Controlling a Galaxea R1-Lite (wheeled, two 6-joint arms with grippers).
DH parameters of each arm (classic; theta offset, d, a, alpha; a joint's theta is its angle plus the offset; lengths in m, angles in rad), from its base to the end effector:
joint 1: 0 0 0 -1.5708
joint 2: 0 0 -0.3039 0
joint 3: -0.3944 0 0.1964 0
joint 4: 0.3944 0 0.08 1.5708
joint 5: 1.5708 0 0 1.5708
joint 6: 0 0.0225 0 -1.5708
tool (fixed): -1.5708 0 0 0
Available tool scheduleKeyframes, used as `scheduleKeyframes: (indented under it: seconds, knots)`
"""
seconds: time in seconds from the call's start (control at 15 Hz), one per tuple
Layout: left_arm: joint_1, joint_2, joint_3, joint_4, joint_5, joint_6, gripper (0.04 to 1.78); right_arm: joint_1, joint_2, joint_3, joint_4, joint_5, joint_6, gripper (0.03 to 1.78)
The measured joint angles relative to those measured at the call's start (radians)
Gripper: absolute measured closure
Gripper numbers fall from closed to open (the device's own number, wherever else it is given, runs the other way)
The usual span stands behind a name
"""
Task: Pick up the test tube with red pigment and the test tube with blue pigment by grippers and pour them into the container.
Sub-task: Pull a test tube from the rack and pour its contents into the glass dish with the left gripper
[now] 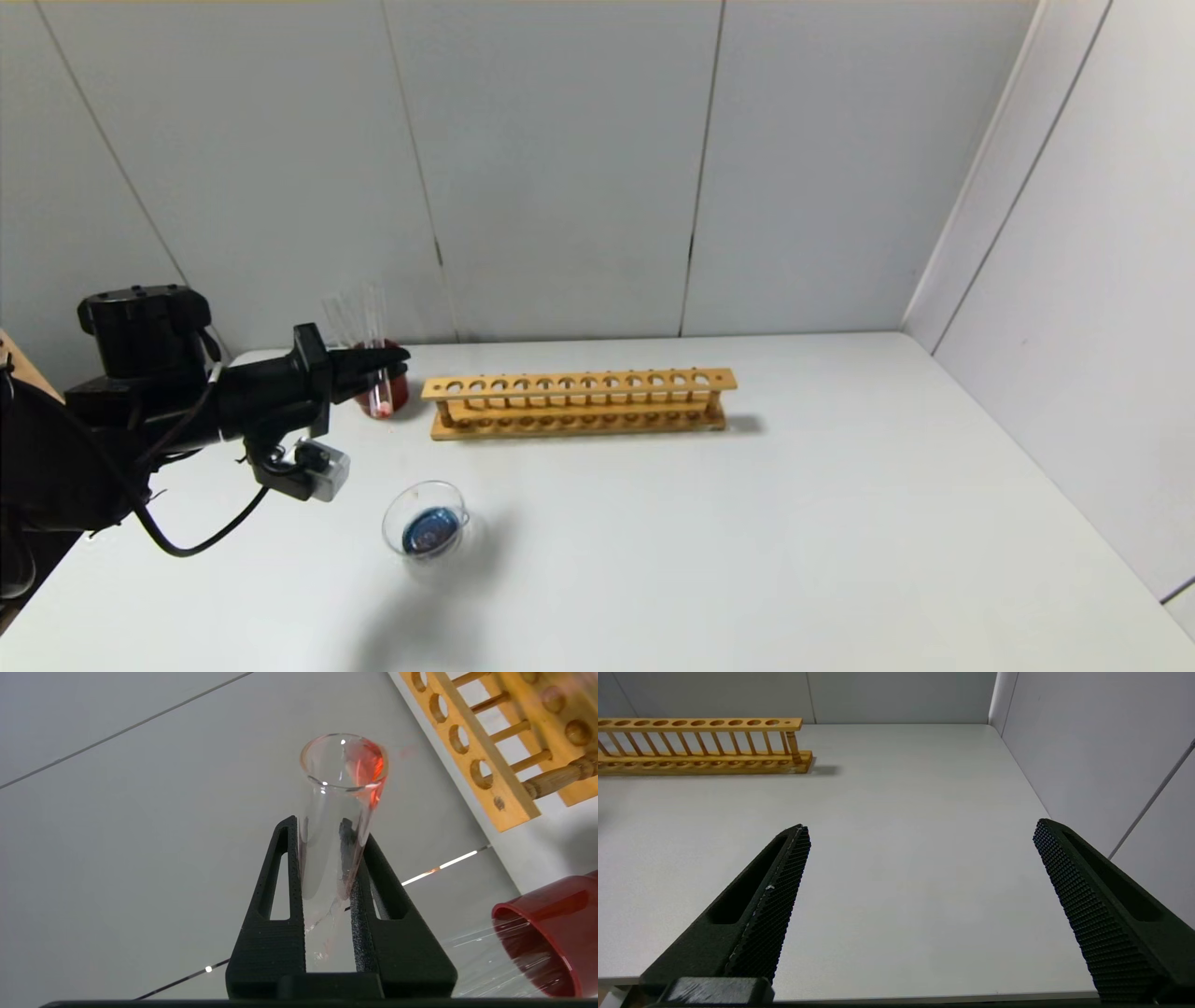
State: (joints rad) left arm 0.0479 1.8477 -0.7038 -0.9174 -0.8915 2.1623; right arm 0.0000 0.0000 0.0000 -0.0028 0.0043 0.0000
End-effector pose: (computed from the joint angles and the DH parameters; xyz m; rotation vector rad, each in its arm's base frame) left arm 0.3191 -0.0022 0.1374 1.9002 -0.7631 -0.6863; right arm -0.0201 0.0001 0.0758 0.0000 -0.0028 0.0043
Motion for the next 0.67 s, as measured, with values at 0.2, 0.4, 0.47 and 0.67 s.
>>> scheduleKeyframes:
  seconds: [0.2, 0.4, 0.47, 0.67]
  knots:
    - [0.0, -0.005, -0.009, 0.001, 0.0, 0.008, 1.5, 0.0, 0.0, 0.0, 0.0, 0.0, 0.0, 0.06]
    - [-0.002, -0.01, -0.012, 0.001, 0.0, 0.017, 1.5, 0.0, 0.0, 0.0, 0.0, 0.0, 0.0, 0.06]
    - [-0.002, -0.011, -0.014, 0.001, -0.001, 0.018, 1.5, 0.0, 0.0, 0.0, 0.0, 0.0, 0.0, 0.06]
    - [-0.002, -0.011, -0.017, 0.001, 0.0, 0.021, 1.5, 0.0, 0.0, 0.0, 0.0, 0.0, 0.0, 0.06]
